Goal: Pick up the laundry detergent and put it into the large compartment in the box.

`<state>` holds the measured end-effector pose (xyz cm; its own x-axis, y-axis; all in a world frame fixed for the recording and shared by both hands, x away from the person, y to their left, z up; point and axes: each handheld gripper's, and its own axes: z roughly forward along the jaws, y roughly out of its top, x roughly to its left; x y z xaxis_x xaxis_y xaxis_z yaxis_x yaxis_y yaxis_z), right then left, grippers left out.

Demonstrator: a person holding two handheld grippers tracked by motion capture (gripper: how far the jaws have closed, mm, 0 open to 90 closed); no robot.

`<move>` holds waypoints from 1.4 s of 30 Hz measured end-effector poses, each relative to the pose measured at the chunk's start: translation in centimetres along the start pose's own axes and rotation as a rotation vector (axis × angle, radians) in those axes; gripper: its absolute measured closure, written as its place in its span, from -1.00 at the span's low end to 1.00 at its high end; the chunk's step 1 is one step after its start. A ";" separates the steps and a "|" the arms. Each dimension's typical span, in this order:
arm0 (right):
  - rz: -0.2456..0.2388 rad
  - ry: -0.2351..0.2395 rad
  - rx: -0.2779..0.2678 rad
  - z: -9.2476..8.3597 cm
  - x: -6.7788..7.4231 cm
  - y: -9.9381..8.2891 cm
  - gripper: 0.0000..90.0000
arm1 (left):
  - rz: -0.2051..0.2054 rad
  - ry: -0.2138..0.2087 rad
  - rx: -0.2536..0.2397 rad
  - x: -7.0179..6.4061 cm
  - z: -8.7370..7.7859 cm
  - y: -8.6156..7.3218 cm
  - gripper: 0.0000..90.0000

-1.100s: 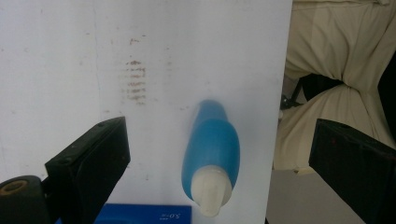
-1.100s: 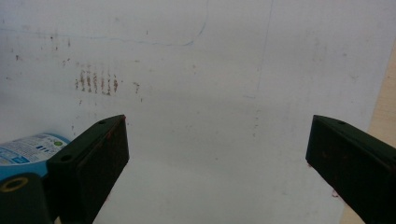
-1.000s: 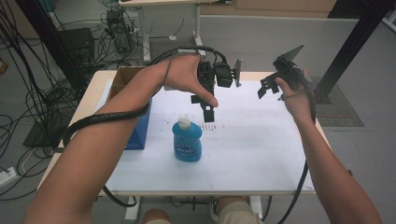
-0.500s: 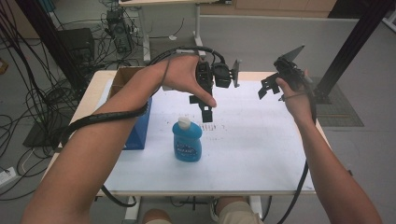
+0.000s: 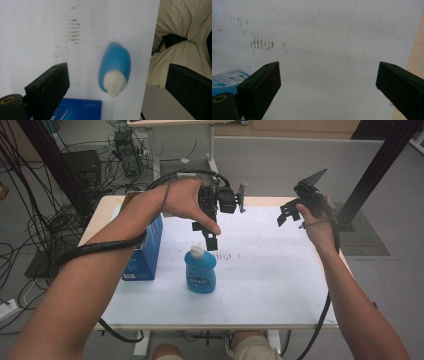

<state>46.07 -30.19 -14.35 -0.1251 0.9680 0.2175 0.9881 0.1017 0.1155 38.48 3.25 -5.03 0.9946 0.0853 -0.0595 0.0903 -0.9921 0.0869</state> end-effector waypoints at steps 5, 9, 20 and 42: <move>0.006 0.001 -0.003 -0.1 -0.1 -0.1 -0.87 | -0.013 0.004 0.005 0.0 0.0 -0.8 -0.87; 0.009 0.001 -0.001 -0.1 -0.2 -0.2 -0.87 | -0.018 0.009 0.015 -0.1 -0.1 -1.2 -0.87; 0.011 0.001 0.003 -0.1 -0.4 -0.4 -0.87 | -0.029 0.007 0.009 -0.1 -0.2 -2.2 -0.88; 0.009 -0.004 0.006 0.2 0.3 -0.3 -0.87 | -0.030 -0.022 0.019 0.6 2.5 -2.8 -0.88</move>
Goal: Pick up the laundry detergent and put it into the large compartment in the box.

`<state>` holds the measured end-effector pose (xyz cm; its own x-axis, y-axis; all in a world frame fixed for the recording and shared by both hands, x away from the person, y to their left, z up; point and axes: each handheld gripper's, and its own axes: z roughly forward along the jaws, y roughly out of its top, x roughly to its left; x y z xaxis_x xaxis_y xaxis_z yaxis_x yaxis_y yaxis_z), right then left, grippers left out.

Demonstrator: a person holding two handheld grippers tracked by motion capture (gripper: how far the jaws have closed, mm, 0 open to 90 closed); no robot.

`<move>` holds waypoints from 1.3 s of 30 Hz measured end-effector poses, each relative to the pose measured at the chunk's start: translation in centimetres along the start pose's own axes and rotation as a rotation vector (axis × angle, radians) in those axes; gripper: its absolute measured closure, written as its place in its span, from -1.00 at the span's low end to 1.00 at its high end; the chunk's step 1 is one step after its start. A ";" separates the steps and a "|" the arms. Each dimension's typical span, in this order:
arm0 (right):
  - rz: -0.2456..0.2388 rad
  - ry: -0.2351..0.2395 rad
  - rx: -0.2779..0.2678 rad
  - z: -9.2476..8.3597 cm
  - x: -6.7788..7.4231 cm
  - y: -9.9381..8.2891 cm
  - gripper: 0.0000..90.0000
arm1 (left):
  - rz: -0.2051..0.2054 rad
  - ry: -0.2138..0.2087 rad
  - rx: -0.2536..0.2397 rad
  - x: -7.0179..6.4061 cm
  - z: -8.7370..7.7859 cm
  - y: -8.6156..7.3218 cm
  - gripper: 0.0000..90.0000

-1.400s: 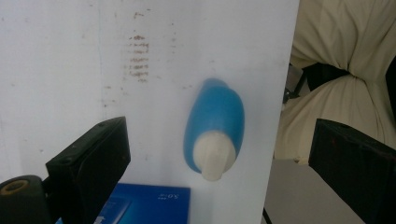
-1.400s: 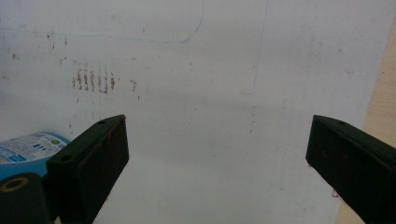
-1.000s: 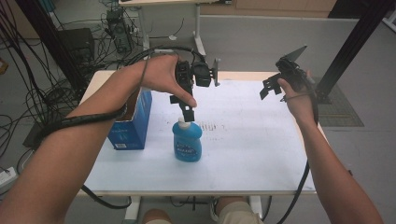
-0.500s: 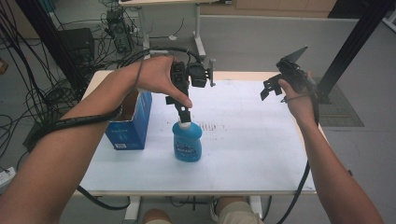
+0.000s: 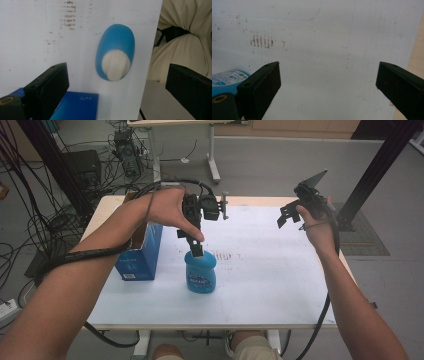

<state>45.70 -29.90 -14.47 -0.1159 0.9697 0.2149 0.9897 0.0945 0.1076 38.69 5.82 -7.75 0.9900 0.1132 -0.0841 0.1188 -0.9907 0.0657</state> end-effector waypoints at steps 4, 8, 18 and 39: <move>-0.004 -0.001 0.003 0.1 0.2 0.1 -0.87 | -0.001 -0.006 -0.004 0.1 0.7 -0.3 -0.88; -0.008 -0.002 0.002 0.1 0.3 0.1 -0.87 | 0.003 -0.011 -0.002 0.1 1.4 -0.3 -0.88; -0.010 -0.001 0.009 0.5 0.6 0.1 -0.87 | 0.015 -0.034 0.016 0.3 3.7 0.4 -0.88; -0.008 -0.004 0.011 0.7 0.6 0.1 -0.87 | 0.033 -0.027 0.039 0.2 6.6 0.8 -0.89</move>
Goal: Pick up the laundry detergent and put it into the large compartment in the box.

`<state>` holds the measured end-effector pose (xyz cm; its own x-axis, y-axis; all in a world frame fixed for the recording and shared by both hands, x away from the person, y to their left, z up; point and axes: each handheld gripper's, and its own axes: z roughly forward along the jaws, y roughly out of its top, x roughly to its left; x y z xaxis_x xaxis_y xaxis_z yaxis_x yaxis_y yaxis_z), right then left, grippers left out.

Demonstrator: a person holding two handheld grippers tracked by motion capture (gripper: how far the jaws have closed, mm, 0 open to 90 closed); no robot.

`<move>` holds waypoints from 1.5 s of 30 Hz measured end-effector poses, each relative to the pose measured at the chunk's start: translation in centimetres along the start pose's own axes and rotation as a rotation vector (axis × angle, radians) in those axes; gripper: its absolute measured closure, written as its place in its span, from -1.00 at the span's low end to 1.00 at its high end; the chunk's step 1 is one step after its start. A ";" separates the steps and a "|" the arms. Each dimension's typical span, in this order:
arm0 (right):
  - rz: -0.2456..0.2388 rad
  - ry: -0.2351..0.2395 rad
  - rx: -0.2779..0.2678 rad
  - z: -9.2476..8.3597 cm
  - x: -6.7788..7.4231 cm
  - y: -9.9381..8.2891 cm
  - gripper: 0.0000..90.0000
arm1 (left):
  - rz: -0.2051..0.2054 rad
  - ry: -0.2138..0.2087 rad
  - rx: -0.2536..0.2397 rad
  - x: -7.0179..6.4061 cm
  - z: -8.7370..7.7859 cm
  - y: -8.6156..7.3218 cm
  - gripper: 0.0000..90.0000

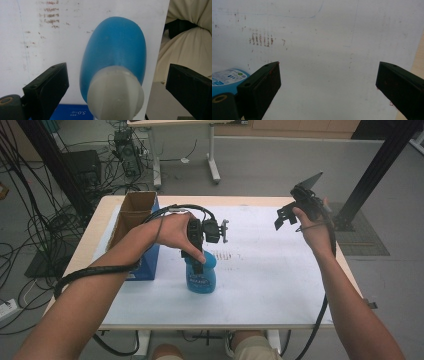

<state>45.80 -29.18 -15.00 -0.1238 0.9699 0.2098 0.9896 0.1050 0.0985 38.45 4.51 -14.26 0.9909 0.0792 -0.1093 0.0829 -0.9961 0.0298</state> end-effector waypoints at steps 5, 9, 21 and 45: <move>0.001 0.000 -0.001 0.0 -0.1 0.0 -0.87 | 0.004 -0.001 0.006 -0.1 0.5 0.2 -0.89; -0.002 0.002 -0.001 -0.1 -0.1 -0.1 -0.87 | 0.004 0.016 0.016 -0.4 0.9 0.4 -0.89; 0.000 0.004 0.004 0.2 -0.2 0.0 -0.87 | 0.008 0.011 0.018 -0.4 1.8 0.4 -0.89; 0.000 0.007 0.006 0.4 -0.3 0.1 -0.87 | 0.005 0.008 0.011 -0.4 2.2 0.1 -0.89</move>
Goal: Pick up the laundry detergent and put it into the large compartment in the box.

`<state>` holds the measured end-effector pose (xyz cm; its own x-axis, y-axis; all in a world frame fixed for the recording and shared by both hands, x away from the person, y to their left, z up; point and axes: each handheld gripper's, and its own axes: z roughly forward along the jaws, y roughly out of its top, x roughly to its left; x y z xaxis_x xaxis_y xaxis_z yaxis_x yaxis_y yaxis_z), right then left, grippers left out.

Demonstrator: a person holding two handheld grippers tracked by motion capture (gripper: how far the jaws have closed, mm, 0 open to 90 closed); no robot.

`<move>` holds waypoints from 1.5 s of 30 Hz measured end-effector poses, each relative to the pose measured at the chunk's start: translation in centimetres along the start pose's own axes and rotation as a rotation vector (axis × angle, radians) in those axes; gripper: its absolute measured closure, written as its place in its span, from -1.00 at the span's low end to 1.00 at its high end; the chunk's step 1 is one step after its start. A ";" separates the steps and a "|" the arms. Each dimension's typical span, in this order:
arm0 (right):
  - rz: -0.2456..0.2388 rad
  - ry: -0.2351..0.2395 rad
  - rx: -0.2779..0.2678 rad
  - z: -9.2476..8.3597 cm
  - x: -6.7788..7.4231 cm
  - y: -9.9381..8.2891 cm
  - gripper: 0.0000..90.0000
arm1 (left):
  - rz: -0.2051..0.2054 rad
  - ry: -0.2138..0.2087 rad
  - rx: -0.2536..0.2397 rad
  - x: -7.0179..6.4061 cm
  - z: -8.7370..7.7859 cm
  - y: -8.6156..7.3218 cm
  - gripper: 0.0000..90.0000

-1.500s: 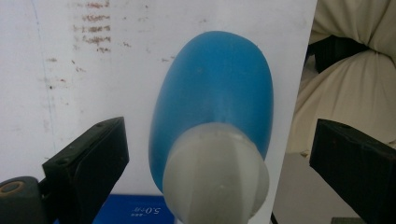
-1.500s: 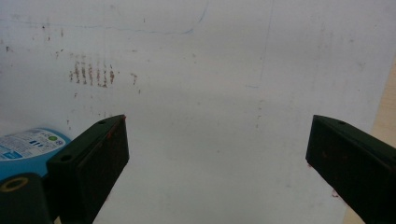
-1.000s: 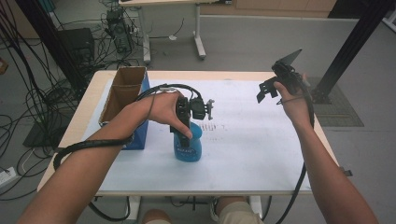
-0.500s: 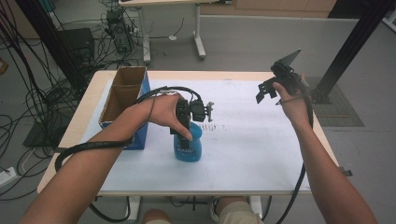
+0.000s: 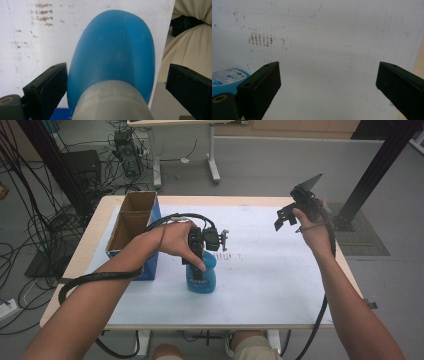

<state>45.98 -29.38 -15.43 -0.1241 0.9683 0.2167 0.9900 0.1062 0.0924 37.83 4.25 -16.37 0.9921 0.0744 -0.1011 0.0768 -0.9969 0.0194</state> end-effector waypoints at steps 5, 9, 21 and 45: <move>0.001 0.001 0.001 0.0 0.0 0.1 -0.87 | -0.003 0.001 0.002 0.0 0.0 0.0 -0.89; -0.001 -0.001 0.002 0.0 0.1 0.1 -0.87 | 0.000 0.001 0.003 0.0 0.0 0.0 -0.89; -0.001 0.000 0.001 -0.1 0.1 0.0 -0.87 | 0.000 0.000 0.002 0.0 0.2 -0.1 -0.89; -0.001 0.003 -0.004 -0.1 0.1 -0.1 -0.87 | 0.000 0.006 0.002 -0.2 0.1 -0.1 -0.89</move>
<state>45.90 -29.34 -15.29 -0.1248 0.9676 0.2196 0.9897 0.1058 0.0964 37.65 4.32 -16.43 0.9927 0.0744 -0.0954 0.0764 -0.9969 0.0177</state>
